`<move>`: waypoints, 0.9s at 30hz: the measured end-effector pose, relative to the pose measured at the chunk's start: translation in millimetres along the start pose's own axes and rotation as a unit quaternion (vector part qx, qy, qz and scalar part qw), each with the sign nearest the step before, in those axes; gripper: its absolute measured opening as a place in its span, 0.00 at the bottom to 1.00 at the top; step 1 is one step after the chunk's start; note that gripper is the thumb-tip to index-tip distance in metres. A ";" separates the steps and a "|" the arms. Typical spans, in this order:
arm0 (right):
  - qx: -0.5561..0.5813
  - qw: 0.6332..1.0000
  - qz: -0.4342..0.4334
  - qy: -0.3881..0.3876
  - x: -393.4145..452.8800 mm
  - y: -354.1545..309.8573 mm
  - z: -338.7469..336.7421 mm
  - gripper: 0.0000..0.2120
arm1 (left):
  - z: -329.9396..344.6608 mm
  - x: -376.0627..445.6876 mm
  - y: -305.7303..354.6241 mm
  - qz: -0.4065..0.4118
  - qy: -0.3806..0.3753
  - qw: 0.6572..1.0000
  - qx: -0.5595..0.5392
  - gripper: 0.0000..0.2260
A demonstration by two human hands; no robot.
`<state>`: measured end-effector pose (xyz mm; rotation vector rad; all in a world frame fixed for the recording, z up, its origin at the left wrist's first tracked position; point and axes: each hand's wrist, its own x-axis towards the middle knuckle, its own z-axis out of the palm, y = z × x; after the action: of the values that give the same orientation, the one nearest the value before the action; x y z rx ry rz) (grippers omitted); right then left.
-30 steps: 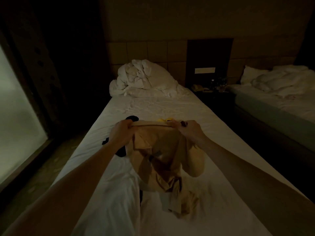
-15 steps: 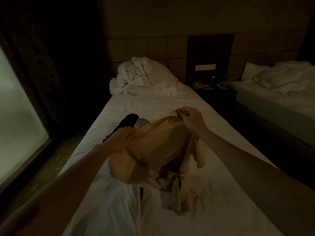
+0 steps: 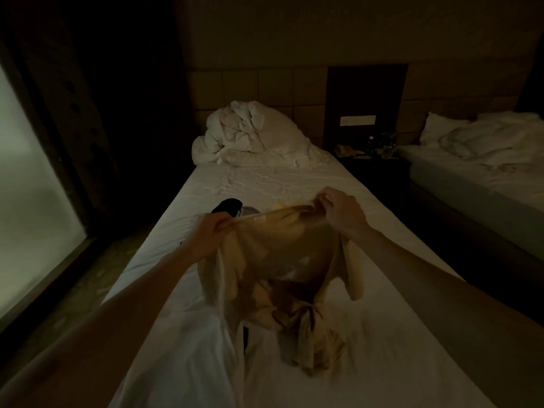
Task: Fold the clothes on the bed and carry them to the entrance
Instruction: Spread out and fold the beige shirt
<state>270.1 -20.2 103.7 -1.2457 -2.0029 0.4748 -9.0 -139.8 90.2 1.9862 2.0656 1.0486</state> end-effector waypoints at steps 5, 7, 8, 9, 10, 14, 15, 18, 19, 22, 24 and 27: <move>0.011 0.989 -0.059 -0.135 -22.8 -14.9 18.5 0.10 | 0.7 10.9 15.8 0.045 0.039 0.998 0.007 0.06; 0.023 0.983 -0.064 -0.173 -28.6 -15.4 24.9 0.10 | -0.2 14.6 16.8 0.066 0.048 0.997 0.016 0.05; 0.023 0.980 -0.078 -0.184 -30.0 -14.3 25.2 0.09 | -3.5 14.8 15.6 0.081 0.045 0.995 0.028 0.04; 0.021 0.977 -0.091 -0.190 -30.9 -13.2 22.0 0.08 | -8.3 14.7 12.9 0.094 0.033 0.994 0.049 0.04; 0.014 0.976 -0.099 -0.195 -31.1 -13.2 15.8 0.07 | -13.9 14.5 7.9 0.105 0.013 0.992 0.076 0.04; -0.040 0.973 -0.126 -0.190 -25.8 -11.0 -20.9 0.15 | -40.8 6.2 -19.2 0.058 -0.068 0.984 0.154 0.10; -0.055 0.974 -0.129 -0.178 -23.0 -10.4 -29.5 0.14 | -46.1 4.1 -24.1 0.041 -0.062 0.986 0.147 0.09; -0.069 0.979 -0.142 -0.130 -19.3 -14.0 -49.8 0.09 | -53.8 3.2 -27.4 0.007 -0.023 0.995 0.096 0.07; -0.055 0.983 -0.139 -0.109 -19.9 -17.4 -55.5 0.10 | -55.0 4.0 -22.1 -0.009 0.001 0.999 0.050 0.10; -0.014 0.992 -0.124 -0.019 -21.7 -26.8 -71.1 0.11 | -59.4 3.4 7.0 -0.064 0.069 0.989 -0.116 0.13; 0.022 0.992 -0.115 0.049 -20.3 -33.1 -81.9 0.08 | -65.4 1.5 33.4 -0.065 0.122 0.972 -0.192 0.12; 0.123 0.980 -0.099 0.123 -27.1 -53.9 -109.0 0.05 | -82.1 1.7 69.6 -0.041 0.213 0.946 -0.241 0.08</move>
<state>324.5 -75.9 200.9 -0.8962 -1.7754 0.4319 8.1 -177.3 189.7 1.5151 1.7847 1.8793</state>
